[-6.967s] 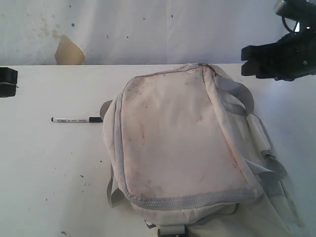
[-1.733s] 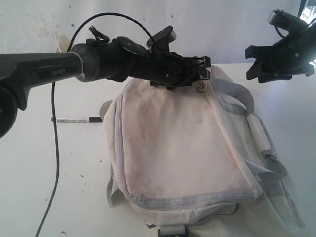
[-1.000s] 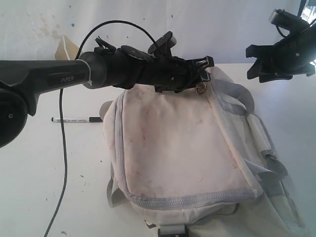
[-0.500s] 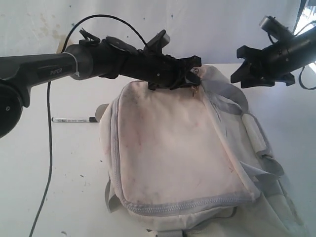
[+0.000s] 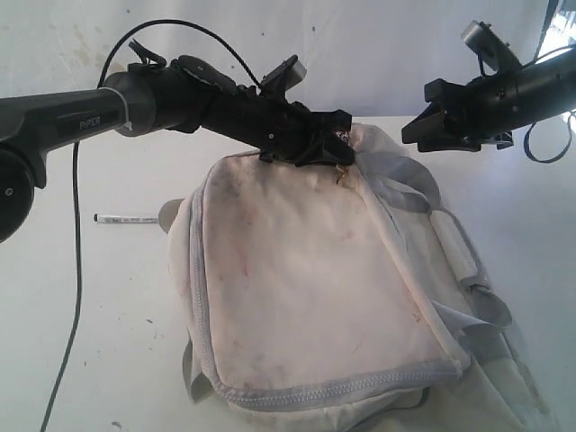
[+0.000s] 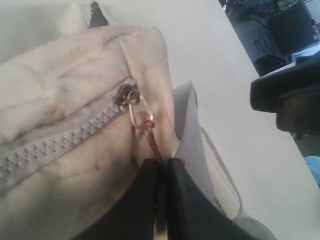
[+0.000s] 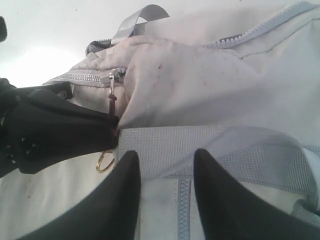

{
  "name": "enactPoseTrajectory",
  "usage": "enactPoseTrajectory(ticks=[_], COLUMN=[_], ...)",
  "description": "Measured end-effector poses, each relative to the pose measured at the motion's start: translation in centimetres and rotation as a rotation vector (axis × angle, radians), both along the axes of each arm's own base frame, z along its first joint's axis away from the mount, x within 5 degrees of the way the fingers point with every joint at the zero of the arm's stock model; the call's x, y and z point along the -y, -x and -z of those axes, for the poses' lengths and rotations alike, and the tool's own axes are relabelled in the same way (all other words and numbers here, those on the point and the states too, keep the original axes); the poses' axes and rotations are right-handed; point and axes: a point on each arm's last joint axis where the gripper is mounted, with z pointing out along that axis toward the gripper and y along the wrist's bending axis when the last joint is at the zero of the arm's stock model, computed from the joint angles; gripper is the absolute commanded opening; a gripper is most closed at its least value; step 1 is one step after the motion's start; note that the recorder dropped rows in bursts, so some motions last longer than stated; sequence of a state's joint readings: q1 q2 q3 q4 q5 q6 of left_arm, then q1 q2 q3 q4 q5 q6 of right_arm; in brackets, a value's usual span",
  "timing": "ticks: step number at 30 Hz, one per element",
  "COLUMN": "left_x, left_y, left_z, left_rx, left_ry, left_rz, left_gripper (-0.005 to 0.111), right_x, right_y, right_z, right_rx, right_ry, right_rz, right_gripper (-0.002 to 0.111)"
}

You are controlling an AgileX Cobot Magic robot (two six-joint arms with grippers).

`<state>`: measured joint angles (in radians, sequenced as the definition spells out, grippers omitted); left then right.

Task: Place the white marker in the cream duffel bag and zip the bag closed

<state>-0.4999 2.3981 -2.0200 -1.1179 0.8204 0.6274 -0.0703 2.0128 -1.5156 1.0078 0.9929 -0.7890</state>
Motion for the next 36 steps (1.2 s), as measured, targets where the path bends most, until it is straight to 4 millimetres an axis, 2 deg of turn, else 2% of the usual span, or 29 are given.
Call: enactPoseTrajectory(ticks=[2, 7, 10, 15, 21, 30, 36], left_x=[0.0, 0.1, 0.0, 0.0, -0.1, -0.2, -0.3], left_y=[0.0, 0.2, 0.3, 0.4, 0.5, 0.7, 0.8], left_z=[0.2, 0.4, 0.5, 0.6, 0.7, 0.8, -0.3], left_rx=[-0.006, -0.020, -0.024, -0.025, -0.014, -0.014, 0.015], left_ry=[-0.002, -0.005, -0.010, -0.018, -0.042, -0.068, -0.070], left_rz=[0.005, 0.024, 0.037, 0.049, 0.060, 0.093, 0.097], left_gripper=[0.005, 0.026, 0.030, 0.023, 0.004, 0.003, 0.003], right_x=[0.0, 0.0, 0.0, 0.0, -0.1, -0.1, -0.1], right_y=[0.0, 0.0, 0.0, 0.1, 0.1, 0.1, 0.1], right_z=[0.0, 0.0, 0.0, 0.0, 0.0, 0.0, 0.0], right_rx=[0.000, -0.001, -0.002, -0.004, -0.005, -0.005, -0.006], right_ry=[0.000, -0.003, -0.004, -0.005, -0.006, -0.006, -0.007], right_rz=[0.000, -0.002, -0.003, -0.006, -0.008, -0.008, -0.010], right_gripper=[0.034, 0.034, 0.034, 0.034, 0.034, 0.034, 0.034])
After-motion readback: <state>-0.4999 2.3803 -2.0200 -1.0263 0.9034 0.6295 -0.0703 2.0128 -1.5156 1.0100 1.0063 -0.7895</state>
